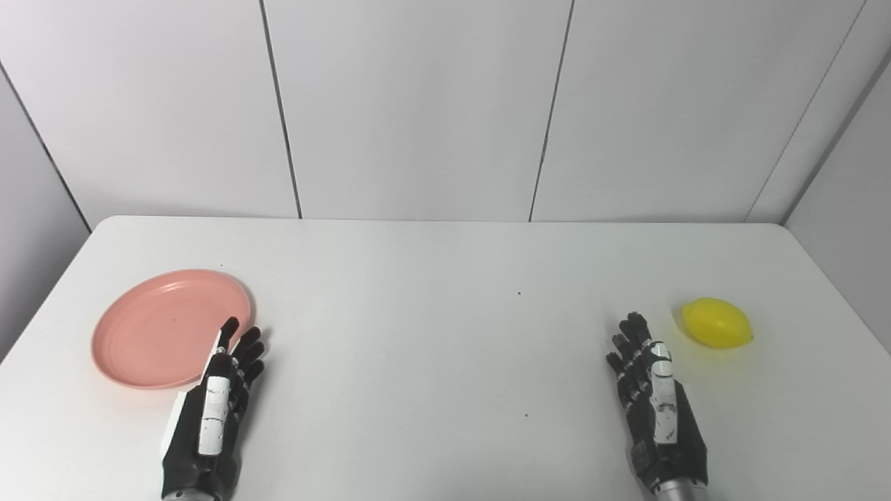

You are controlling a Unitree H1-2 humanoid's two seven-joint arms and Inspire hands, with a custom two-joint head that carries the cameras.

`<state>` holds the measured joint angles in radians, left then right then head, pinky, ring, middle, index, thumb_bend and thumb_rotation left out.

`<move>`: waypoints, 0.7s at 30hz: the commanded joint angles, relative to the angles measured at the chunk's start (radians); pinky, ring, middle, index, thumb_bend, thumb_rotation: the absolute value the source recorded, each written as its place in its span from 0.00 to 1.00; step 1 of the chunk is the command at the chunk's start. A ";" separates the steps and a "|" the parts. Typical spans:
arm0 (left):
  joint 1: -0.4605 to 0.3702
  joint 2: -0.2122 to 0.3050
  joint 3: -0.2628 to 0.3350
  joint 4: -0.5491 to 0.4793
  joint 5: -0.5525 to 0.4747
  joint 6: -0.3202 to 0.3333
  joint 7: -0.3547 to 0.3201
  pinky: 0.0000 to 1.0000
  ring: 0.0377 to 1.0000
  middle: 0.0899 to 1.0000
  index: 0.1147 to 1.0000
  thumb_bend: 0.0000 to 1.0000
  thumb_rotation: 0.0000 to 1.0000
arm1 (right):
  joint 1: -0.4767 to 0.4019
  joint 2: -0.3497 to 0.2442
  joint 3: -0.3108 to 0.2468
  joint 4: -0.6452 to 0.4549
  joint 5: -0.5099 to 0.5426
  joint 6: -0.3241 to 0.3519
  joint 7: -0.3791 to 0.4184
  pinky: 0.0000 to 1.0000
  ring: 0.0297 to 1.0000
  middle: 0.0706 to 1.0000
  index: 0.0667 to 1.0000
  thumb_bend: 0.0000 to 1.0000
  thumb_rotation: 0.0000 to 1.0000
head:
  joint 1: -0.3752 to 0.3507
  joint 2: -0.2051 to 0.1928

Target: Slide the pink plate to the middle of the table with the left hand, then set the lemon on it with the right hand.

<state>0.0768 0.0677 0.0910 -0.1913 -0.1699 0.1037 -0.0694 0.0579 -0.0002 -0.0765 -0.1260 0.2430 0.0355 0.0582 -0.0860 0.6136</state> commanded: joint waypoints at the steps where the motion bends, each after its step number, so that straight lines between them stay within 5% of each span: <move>1: 0.006 0.011 -0.002 0.006 -0.003 0.014 -0.007 0.99 0.95 0.94 1.00 0.87 0.93 | 0.017 0.005 0.004 0.029 0.007 0.017 0.005 1.00 1.00 0.98 0.96 0.74 0.98 | 0.005 -0.002; 13: 0.005 -0.046 -0.047 0.057 0.038 -0.028 0.022 0.98 0.93 0.92 0.97 0.91 0.88 | 0.013 -0.051 -0.039 0.082 0.079 -0.010 0.064 1.00 1.00 1.00 1.00 0.75 0.97 | 0.237 -0.079; 21: -0.004 -0.088 -0.078 0.114 0.071 -0.085 0.047 0.96 0.93 0.92 0.96 0.89 0.88 | 0.002 -0.076 -0.069 0.115 0.102 0.001 0.070 1.00 1.00 1.00 1.00 0.72 0.99 | 0.321 -0.124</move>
<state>0.0534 -0.0090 0.0231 -0.1158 -0.1081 0.0205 -0.0265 0.0304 -0.0653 -0.1280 -0.0709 0.3365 0.0347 0.1245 0.2209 0.4970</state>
